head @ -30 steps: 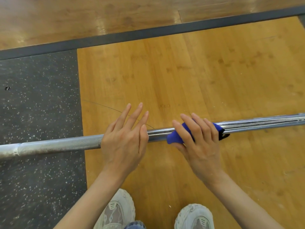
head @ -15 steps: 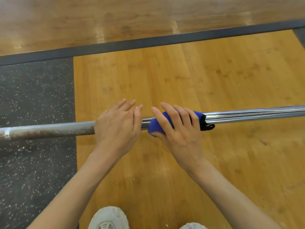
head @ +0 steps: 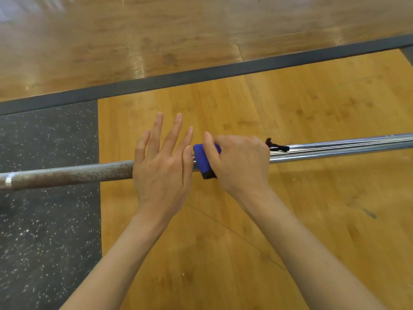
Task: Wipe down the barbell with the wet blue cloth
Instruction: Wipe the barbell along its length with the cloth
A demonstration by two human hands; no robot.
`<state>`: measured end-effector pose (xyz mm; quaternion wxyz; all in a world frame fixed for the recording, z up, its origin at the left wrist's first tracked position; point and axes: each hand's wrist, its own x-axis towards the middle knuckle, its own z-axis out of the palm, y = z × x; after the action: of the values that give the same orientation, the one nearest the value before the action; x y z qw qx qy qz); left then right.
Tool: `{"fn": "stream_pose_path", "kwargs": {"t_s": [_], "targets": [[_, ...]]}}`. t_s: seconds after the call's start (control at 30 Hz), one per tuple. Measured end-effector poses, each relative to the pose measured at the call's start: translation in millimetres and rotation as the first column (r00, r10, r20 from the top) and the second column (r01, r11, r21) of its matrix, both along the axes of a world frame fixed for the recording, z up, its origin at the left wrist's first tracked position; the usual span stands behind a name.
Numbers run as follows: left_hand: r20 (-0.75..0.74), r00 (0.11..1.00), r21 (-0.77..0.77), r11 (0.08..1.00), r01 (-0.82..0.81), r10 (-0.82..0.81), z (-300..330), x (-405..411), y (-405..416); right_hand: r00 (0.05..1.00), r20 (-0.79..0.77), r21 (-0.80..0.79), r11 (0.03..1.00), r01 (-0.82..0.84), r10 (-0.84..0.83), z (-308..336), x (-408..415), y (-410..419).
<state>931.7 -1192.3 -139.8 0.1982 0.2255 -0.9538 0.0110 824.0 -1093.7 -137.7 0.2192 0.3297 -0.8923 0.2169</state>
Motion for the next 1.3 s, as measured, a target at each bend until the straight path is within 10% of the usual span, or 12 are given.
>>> {"fn": "stream_pose_path", "kwargs": {"t_s": [0.5,1.3], "targets": [[-0.016,1.000,0.073,0.997,-0.021,0.022,7,-20,-16,0.973,0.056,-0.061,0.974,-0.220,0.223,-15,-1,25],[-0.058,0.998,0.135,0.990,0.034,-0.026,-1,-27,38,0.980,0.181,-0.066,0.993,0.097,-0.084,-9,-9,61]]}}
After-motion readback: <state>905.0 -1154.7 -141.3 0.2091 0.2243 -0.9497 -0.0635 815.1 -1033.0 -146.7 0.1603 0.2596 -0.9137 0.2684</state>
